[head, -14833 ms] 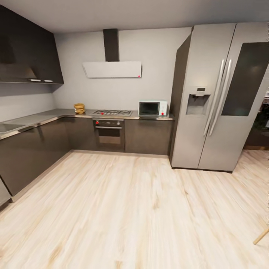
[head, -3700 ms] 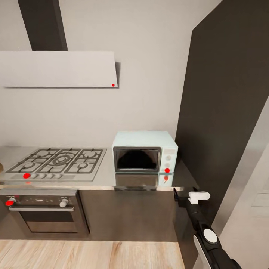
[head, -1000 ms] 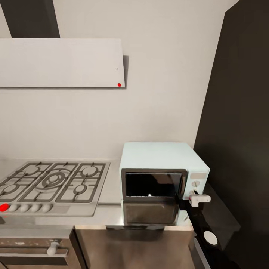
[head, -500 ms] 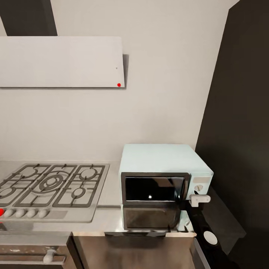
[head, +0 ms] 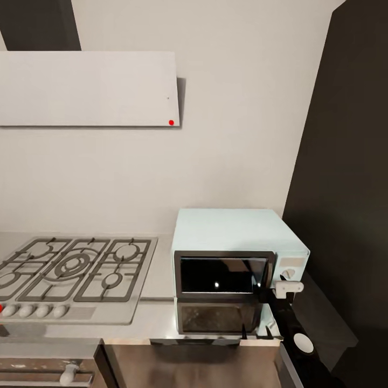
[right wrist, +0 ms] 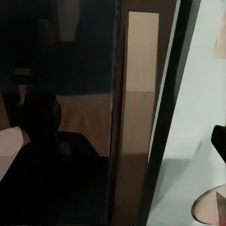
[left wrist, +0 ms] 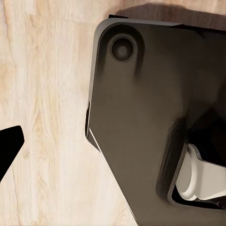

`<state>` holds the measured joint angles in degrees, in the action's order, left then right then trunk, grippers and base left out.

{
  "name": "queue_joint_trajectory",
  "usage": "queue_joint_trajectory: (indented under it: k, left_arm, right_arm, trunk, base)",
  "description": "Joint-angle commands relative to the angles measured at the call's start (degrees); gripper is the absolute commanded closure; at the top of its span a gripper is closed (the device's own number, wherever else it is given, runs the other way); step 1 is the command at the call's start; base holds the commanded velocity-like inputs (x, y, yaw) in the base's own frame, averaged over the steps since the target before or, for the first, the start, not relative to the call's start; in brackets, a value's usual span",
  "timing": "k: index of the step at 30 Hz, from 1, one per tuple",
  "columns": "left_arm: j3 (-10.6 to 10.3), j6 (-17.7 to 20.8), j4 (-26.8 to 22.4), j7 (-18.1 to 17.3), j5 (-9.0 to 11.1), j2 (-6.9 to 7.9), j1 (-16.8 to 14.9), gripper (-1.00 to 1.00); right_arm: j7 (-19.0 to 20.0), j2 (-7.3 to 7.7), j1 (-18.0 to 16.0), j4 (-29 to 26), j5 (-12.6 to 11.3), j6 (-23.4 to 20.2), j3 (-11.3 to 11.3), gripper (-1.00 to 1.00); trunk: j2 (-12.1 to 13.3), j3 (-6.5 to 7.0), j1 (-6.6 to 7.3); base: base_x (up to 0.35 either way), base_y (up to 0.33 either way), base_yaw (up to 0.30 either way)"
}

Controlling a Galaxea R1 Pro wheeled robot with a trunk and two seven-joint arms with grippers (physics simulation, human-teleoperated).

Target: In the kitchen, take the popcorn bag from the countertop, put it into the microwave, and heat it until the popcorn is cooked so the cooked popcorn ends up inside the bag.

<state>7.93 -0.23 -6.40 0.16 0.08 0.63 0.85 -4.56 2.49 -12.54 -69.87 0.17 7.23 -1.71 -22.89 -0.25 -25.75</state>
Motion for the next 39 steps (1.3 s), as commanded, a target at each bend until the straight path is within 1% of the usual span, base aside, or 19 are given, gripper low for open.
queue_joint_trajectory:
  k: [1, 8, 9, 25, 29, 39]
  left_arm:
    - [0.25, -0.03, -0.06, 0.02, 0.01, -0.02, 0.03, -1.00]
    - [0.25, -0.03, -0.09, 0.02, 0.01, -0.02, 0.03, -1.00]
    - [0.25, -0.03, -0.07, 0.02, 0.01, -0.02, 0.03, -1.00]
    - [0.25, -0.03, -0.08, 0.00, 0.01, -0.02, 0.03, -1.00]
    - [0.28, -0.03, -0.08, -0.01, 0.01, -0.09, 0.03, -1.00]
    - [0.33, -0.03, -0.09, 0.01, 0.01, -0.10, 0.03, -1.00]
  right_arm:
    - [-0.36, 0.06, -0.03, 0.05, -0.04, 0.15, -0.13, -1.00]
    - [-0.36, 0.06, -0.03, 0.03, -0.05, 0.15, -0.13, -1.00]
    - [-0.36, 0.06, -0.03, 0.04, -0.06, 0.15, -0.13, 1.00]
    - [-0.36, 0.06, -0.03, 0.02, -0.08, 0.16, -0.13, 1.00]
    - [-0.36, 0.06, -0.03, 0.03, -0.08, 0.15, -0.13, 1.00]
    - [-0.36, 0.06, -0.03, 0.03, -0.08, 0.17, -0.13, 1.00]
  trunk:
    - [-0.02, -0.01, -0.03]
    - [-0.02, -0.01, -0.03]
    - [-0.02, -0.01, -0.03]
    - [-0.02, -0.01, -0.03]
    - [-0.02, -0.01, -0.03]
    - [-0.02, -0.01, -0.03]
  base:
    - [0.007, 0.000, 0.000]
    - [0.001, 0.000, 0.000]
    - [0.000, 0.000, 0.000]
    - [-0.002, 0.000, 0.000]
    - [-0.163, -0.050, 0.000]
    - [-0.063, -0.004, 0.000]
